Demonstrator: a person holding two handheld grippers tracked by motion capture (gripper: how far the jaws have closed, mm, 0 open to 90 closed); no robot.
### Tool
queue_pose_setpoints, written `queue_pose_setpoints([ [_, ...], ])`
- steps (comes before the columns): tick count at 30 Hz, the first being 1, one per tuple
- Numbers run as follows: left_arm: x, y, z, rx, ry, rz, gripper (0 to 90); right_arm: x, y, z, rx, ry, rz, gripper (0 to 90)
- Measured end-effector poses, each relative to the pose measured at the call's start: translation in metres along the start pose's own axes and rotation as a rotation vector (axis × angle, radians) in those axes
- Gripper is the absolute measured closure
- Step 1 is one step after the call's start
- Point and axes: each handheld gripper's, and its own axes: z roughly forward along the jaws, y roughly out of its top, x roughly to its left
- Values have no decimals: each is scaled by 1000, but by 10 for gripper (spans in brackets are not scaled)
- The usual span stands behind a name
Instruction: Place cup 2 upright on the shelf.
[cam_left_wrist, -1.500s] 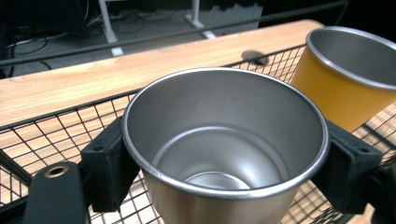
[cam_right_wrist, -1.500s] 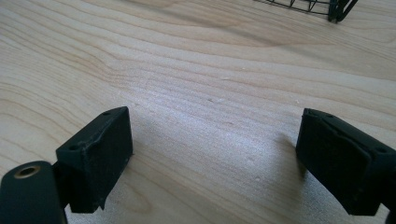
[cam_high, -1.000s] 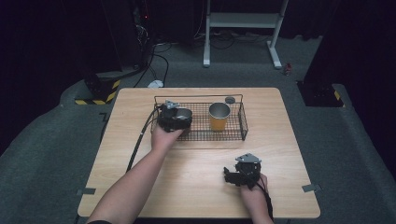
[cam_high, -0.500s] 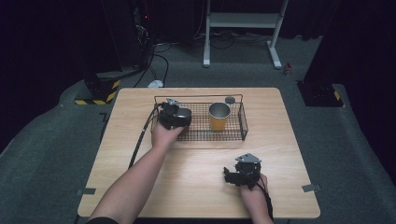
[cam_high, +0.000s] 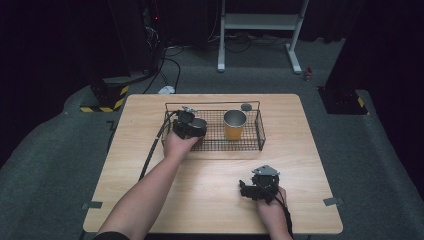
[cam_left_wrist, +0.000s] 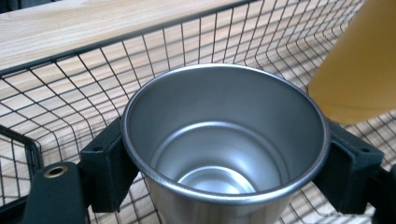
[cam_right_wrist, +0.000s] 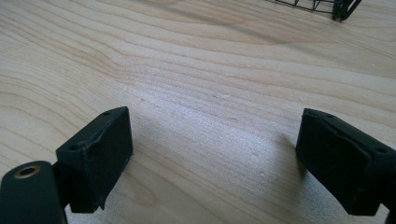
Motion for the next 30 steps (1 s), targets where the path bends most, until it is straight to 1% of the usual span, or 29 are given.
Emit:
queue_pose_setpoints([
  [2,-1,-2,-2,5,-1,16,185,0,0,0,0,0,-1,107],
  [4,-1,-4,-2,1,-2,18,185,0,0,0,3,0,0,107],
  [6,-1,-6,-3,1,-7,12,185,0,0,0,1,0,1,107],
  [8,-1,-7,-3,0,-10,15,186,0,0,0,1,0,1,107],
  [11,-1,-10,-3,0,-26,10,186,0,0,0,1,-1,2,107],
  [14,-1,-10,-2,-19,-24,17,187,0,0,0,0,-1,4,107],
  [17,-1,-9,1,-42,-12,0,188,0,0,0,0,0,4,107],
  [18,0,-9,2,-35,-4,5,188,0,0,0,0,0,4,107],
  [20,-1,-10,4,-37,-2,5,187,0,0,0,0,0,4,107],
  [22,-3,-11,4,-32,2,16,186,0,0,0,0,0,5,107],
  [23,-3,-11,3,-26,4,30,185,0,0,0,0,0,4,107],
  [24,-3,-11,4,-15,0,35,183,0,0,0,0,0,4,107],
  [25,-4,-12,4,-9,-3,28,172,0,0,0,0,0,4,107],
  [27,-2,-12,4,12,6,28,137,0,0,0,0,0,4,107],
  [29,-1,-13,4,16,-3,16,84,0,0,0,0,0,4,107],
  [30,-1,-13,4,30,-8,18,56,0,0,0,0,0,4,108],
])
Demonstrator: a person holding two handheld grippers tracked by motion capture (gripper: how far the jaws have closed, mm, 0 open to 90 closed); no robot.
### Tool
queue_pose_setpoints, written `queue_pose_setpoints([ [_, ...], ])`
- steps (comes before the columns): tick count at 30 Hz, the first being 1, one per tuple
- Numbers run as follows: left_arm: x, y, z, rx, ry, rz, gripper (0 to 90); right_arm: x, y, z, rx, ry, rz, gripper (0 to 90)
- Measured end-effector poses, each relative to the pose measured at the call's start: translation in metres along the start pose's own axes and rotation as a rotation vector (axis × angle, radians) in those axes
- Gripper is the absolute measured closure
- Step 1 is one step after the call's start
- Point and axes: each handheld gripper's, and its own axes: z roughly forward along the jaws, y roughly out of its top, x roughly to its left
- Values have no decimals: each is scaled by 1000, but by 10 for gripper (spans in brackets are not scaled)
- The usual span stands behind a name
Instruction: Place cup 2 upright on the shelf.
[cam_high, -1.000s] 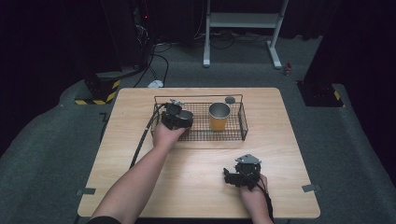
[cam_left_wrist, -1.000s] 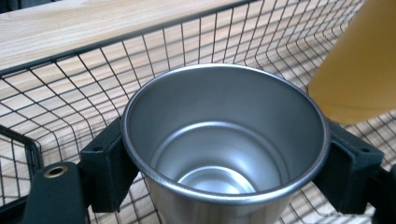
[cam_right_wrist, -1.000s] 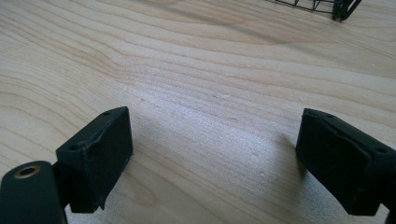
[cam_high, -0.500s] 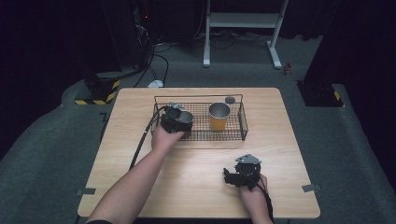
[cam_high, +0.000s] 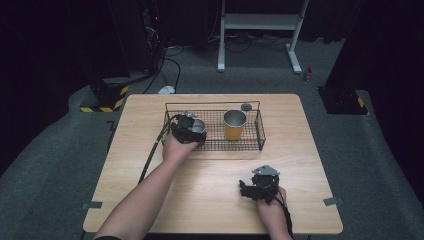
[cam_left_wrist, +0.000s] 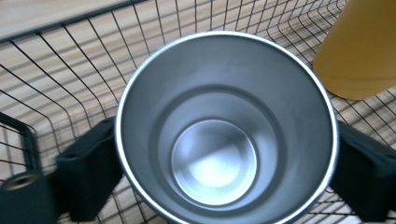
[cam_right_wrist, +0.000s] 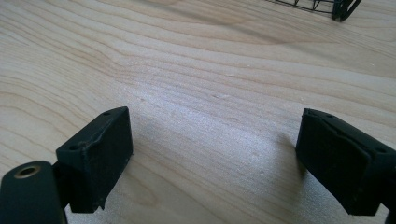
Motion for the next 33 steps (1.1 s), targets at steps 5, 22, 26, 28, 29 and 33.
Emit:
queue_pose_setpoints([
  [5,-2,2,-10,-65,45,26,1,0,0,0,4,4,1,107],
  [22,-3,-26,-59,-189,-15,58,2,0,1,0,4,5,1,106],
  [26,-3,-48,-67,-188,-40,63,11,0,1,0,4,5,1,106],
  [28,-1,-60,-69,-187,-52,61,21,0,1,0,4,5,1,106],
  [29,-2,-65,-72,-205,-40,76,24,0,1,0,4,5,1,106],
  [33,-2,-82,-81,-195,-52,99,40,0,1,0,4,5,1,106],
])
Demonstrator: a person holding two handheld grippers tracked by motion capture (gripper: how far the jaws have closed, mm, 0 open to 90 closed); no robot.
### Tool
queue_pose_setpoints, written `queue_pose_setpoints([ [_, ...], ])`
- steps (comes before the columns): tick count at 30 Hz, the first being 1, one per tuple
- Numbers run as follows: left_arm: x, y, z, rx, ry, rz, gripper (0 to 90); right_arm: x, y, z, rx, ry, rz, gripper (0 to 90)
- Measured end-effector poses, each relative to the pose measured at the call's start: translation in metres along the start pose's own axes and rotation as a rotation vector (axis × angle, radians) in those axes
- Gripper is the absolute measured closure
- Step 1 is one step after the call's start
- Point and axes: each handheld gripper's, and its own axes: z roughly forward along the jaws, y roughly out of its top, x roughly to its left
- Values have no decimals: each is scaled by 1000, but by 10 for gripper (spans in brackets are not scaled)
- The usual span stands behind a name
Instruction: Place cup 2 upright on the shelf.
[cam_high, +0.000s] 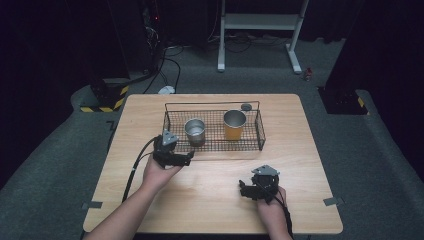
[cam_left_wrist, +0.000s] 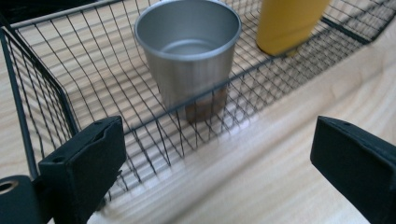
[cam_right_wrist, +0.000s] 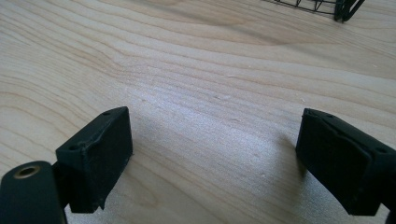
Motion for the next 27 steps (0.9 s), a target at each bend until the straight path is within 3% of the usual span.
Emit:
queue_pose_setpoints([
  [8,-2,-27,-17,2,-28,4,40,0,0,0,0,0,0,106],
  [13,3,-52,-22,61,-41,-1,40,0,0,0,0,0,0,106],
  [19,9,-79,-23,126,-28,3,40,0,0,0,0,0,0,106],
  [23,10,-90,-22,157,-29,0,40,0,0,0,0,0,0,106],
  [27,11,-92,-22,152,-23,3,40,0,0,0,0,0,0,106],
])
